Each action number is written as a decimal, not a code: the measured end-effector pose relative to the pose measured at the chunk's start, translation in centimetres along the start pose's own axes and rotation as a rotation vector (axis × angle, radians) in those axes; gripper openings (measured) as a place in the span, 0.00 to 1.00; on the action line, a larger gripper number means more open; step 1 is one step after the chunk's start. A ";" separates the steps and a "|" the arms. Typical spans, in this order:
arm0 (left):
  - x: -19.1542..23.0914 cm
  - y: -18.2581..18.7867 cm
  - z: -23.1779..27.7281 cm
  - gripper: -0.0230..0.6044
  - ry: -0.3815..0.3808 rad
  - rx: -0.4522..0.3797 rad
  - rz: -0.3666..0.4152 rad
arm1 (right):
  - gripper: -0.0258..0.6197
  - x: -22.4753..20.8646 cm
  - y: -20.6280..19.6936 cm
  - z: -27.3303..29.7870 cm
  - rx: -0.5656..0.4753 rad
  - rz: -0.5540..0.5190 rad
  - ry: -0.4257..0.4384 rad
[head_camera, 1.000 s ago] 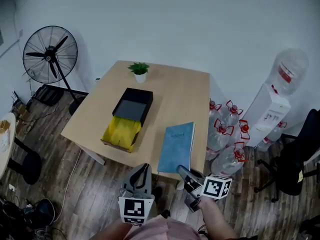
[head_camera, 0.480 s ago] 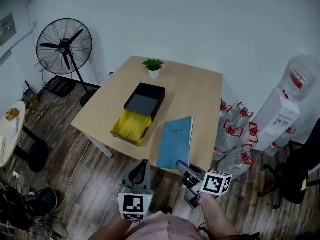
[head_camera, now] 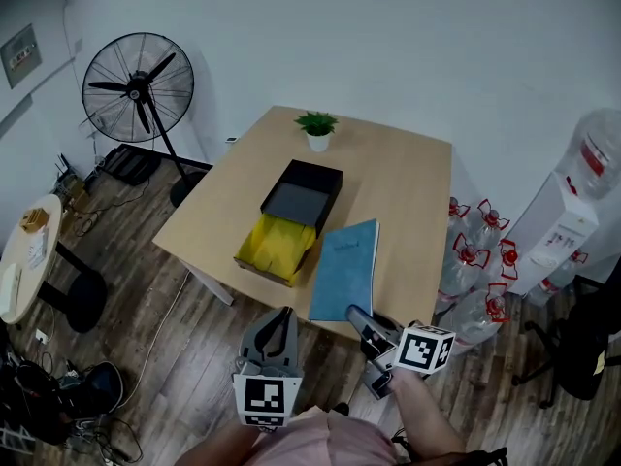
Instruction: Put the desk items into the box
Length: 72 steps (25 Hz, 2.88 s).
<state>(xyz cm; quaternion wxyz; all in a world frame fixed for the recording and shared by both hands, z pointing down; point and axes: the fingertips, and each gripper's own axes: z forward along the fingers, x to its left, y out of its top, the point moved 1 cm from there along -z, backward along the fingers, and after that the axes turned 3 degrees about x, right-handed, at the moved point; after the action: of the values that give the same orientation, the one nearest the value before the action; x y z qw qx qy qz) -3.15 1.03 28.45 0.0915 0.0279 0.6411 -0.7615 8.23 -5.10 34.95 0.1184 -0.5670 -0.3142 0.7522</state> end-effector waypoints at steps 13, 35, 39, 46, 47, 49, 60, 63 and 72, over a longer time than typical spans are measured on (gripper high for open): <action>8.6 0.1 4.4 0.06 -0.054 -0.018 0.001 | 0.12 0.2 1.4 8.7 -0.023 0.019 -0.043; 21.2 -2.4 7.8 0.06 -0.210 -0.025 0.028 | 0.12 1.7 -1.2 22.1 -0.120 0.134 -0.096; 22.4 -3.6 7.8 0.06 -0.229 -0.013 0.007 | 0.12 1.0 -3.1 23.4 -0.139 0.170 -0.118; 24.5 -5.6 7.6 0.06 -0.245 0.020 0.021 | 0.13 -1.1 -6.3 25.1 -0.159 0.348 -0.100; 24.6 -5.9 7.6 0.06 -0.249 0.026 0.019 | 0.13 -1.4 -6.7 25.4 -0.160 0.378 -0.089; 24.7 -6.4 7.6 0.06 -0.258 0.036 0.017 | 0.13 -2.1 -7.3 25.8 -0.167 0.425 -0.080; 25.5 -8.1 7.1 0.06 -0.263 0.079 0.011 | 0.13 -7.7 -10.5 26.6 -0.287 0.699 -0.046; 25.8 -8.5 7.0 0.06 -0.254 0.086 0.008 | 0.13 -8.4 -10.8 27.0 -0.294 0.700 -0.055; 26.0 -8.9 6.9 0.06 -0.243 0.096 0.013 | 0.35 -8.7 -9.9 27.6 -0.320 0.657 -0.044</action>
<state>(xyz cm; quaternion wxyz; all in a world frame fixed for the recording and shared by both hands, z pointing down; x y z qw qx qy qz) -29.74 -6.98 34.20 0.1720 -0.0562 0.5880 -0.7883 -16.24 -11.41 52.15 -0.2264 -0.6325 -0.2313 0.7036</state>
